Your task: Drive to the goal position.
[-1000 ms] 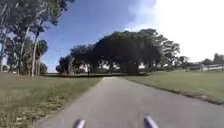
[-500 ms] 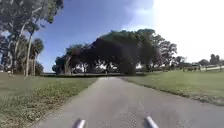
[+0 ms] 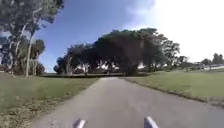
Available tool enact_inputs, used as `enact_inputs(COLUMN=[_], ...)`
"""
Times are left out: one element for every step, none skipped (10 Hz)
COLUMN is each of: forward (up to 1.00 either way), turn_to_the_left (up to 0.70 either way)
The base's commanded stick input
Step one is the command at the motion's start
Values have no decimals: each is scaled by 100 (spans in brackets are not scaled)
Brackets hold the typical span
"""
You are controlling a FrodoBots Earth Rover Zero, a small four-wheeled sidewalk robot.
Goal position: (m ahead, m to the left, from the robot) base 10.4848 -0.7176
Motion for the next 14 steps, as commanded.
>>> enact_inputs(forward=[85, 85, 85, 85, 85, 85, 85, 85, 85, 85, 85, 85, 85, 85], turn_to_the_left=[34, 29, 14, 0, 0, 0, 0, 0, 0, 0, 0, 0, 0, 0])
